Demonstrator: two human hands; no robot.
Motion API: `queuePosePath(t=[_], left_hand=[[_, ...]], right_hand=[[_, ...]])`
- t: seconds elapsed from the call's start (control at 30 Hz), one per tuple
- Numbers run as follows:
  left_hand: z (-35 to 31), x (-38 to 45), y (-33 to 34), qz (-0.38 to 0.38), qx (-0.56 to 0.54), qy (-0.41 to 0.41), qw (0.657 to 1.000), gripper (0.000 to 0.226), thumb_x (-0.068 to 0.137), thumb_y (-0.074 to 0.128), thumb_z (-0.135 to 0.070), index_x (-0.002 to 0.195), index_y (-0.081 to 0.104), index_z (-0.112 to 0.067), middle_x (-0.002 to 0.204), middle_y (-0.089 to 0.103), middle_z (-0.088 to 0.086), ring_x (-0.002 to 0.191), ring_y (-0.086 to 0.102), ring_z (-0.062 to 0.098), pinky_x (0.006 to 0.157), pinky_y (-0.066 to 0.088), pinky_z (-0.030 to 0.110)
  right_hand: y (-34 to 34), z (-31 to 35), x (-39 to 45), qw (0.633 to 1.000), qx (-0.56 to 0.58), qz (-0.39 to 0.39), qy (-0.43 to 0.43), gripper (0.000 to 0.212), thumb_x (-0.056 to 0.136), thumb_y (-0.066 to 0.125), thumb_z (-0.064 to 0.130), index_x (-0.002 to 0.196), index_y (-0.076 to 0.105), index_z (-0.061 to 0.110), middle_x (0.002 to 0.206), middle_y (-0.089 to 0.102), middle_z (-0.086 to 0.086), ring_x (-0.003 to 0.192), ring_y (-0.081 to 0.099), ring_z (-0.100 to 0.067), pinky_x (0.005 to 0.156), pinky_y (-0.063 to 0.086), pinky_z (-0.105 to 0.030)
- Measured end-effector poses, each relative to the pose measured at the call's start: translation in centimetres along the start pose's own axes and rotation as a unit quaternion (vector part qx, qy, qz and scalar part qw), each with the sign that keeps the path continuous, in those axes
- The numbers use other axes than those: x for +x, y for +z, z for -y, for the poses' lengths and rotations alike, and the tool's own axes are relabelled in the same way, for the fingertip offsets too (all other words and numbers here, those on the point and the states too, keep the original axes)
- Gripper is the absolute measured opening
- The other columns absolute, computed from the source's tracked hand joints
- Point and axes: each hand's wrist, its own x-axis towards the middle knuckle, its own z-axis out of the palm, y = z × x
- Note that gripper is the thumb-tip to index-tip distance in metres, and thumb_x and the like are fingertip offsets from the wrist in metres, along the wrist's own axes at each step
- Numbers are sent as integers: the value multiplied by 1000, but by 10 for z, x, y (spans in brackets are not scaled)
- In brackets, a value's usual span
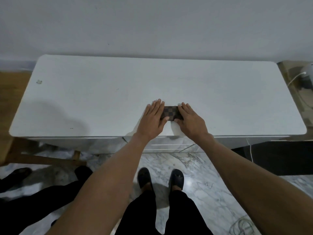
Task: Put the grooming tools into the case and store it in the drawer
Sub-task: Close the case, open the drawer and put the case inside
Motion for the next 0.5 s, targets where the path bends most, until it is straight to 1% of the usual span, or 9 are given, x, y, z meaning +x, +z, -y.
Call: queuePosePath(t=[0.07, 0.1, 0.17, 0.23, 0.3, 0.37, 0.43, 0.5], left_hand=[[1, -11, -3, 12, -14, -14, 1000, 79, 106, 22, -58, 161, 29, -1, 169, 27, 20, 159, 23, 34, 132, 15, 46], [1, -18, -4, 16, -17, -22, 999, 84, 106, 17, -62, 161, 28, 0, 169, 27, 20, 159, 22, 34, 132, 14, 45], [1, -36, -5, 18, -15, -31, 999, 91, 104, 5, -67, 160, 30, 0, 169, 27, 20, 159, 23, 33, 132, 14, 45], [-1, -54, -4, 16, -4, -33, 999, 93, 104, 2, -67, 159, 33, 2, 168, 29, 21, 158, 25, 34, 131, 16, 47], [-6, -71, -3, 6, 9, -33, 999, 90, 106, 6, -64, 157, 37, 4, 166, 32, 22, 156, 29, 37, 130, 19, 49], [-15, -88, -1, -9, 22, -40, 999, 85, 108, 11, -60, 155, 40, 5, 163, 36, 25, 154, 33, 40, 129, 21, 50], [-26, -108, 3, -19, 38, -49, 998, 79, 109, 19, -55, 155, 39, 5, 163, 36, 26, 154, 33, 41, 128, 21, 51], [-34, -128, 8, -30, 53, -43, 997, 72, 109, 28, -49, 156, 37, 5, 163, 36, 26, 154, 32, 41, 128, 22, 51]], right_hand=[[-3, 0, -9, 1000, -11, 9, 0, 62, 100, 49, 38, 152, 27, 11, 159, 28, -7, 149, 22, -21, 114, 33, -38], [-4, -1, -16, 1000, -15, 15, 1, 62, 101, 47, 38, 152, 26, 10, 160, 27, -8, 149, 22, -22, 114, 32, -38], [-5, -2, -30, 999, -26, 23, -1, 62, 102, 44, 38, 153, 23, 9, 161, 23, -9, 149, 21, -24, 115, 31, -38], [-5, -5, -46, 999, -33, 28, -10, 63, 102, 42, 38, 153, 21, 8, 161, 21, -11, 149, 20, -26, 117, 27, -39], [-3, -8, -61, 999, -37, 30, -21, 64, 103, 40, 38, 153, 18, 5, 161, 20, -14, 149, 19, -29, 119, 22, -40], [0, -11, -76, 998, -42, 30, -32, 65, 103, 41, 38, 152, 18, 3, 161, 20, -17, 149, 18, -31, 119, 20, -40], [5, -12, -95, 998, -45, 22, -43, 64, 102, 44, 36, 151, 23, 1, 159, 23, -19, 148, 21, -32, 119, 20, -40], [9, -15, -116, 997, -52, 2, -57, 60, 101, 47, 32, 148, 31, -2, 154, 32, -23, 144, 28, -36, 118, 22, -40]])
